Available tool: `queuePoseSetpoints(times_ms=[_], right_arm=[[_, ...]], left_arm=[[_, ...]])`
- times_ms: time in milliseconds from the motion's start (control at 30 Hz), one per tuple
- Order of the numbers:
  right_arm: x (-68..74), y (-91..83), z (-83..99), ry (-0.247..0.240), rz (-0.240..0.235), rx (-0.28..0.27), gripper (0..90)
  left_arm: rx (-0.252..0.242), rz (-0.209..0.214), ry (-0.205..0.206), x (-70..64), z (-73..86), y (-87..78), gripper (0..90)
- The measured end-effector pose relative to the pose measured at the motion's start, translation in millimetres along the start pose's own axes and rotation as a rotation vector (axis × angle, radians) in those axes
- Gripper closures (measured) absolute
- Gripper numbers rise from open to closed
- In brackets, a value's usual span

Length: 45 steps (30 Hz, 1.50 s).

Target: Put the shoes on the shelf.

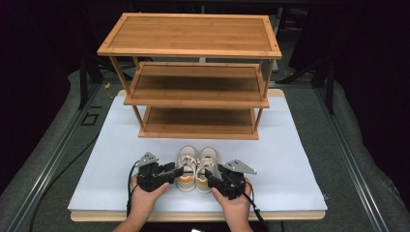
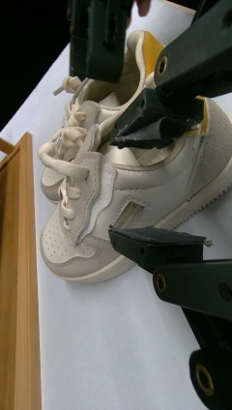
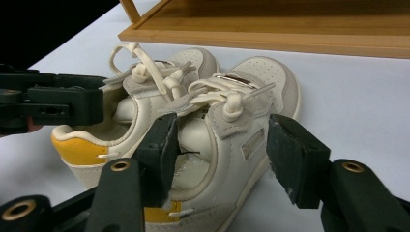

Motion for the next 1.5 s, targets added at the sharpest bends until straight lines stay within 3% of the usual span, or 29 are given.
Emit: queuePoseSetpoints(times_ms=[167,333,500,700,767,1033,1167,1500], right_arm=[[-0.8,5.5,2.5,0.024,0.013,-0.013,50.1],[-1.3,8.7,6.6,0.086,0.021,-0.047,50.2],[-4.4,11.2,13.0,0.101,0.024,-0.04,49.7],[-6.9,13.8,17.2,0.152,-0.013,-0.071,49.9],[-6.1,15.4,19.0,0.165,0.009,-0.096,49.9],[-5.5,16.2,22.8,0.179,0.008,-0.132,48.8],[-6.7,16.6,22.2,0.196,0.005,-0.108,48.4],[-6.6,17.8,21.4,0.214,0.02,-0.11,48.2]], left_arm=[[-0.022,-0.023,-0.03,-1.3,3.7,6.7,50.1],[-0.067,-0.045,-0.048,-3.4,8.5,12.4,48.5],[-0.092,-0.031,-0.065,0.8,12.4,12.7,47.7],[-0.123,-0.012,-0.1,3.0,16.2,15.0,48.8],[-0.133,-0.01,-0.108,3.1,17.1,15.4,48.7],[-0.137,-0.018,-0.104,2.2,17.9,16.9,46.5],[-0.134,-0.022,-0.103,1.9,17.7,17.7,45.6],[-0.145,-0.038,-0.103,-0.7,18.6,17.4,47.8]])
Point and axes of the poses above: each handheld gripper's, and its own axes: y roughly forward along the jaws, z roughly out of its underside, x roughly to its left, the point moved 1 cm from there along y, roughly forward along the jaws, and after that the axes turned 2 degrees about -y, right-handed, at the moved point
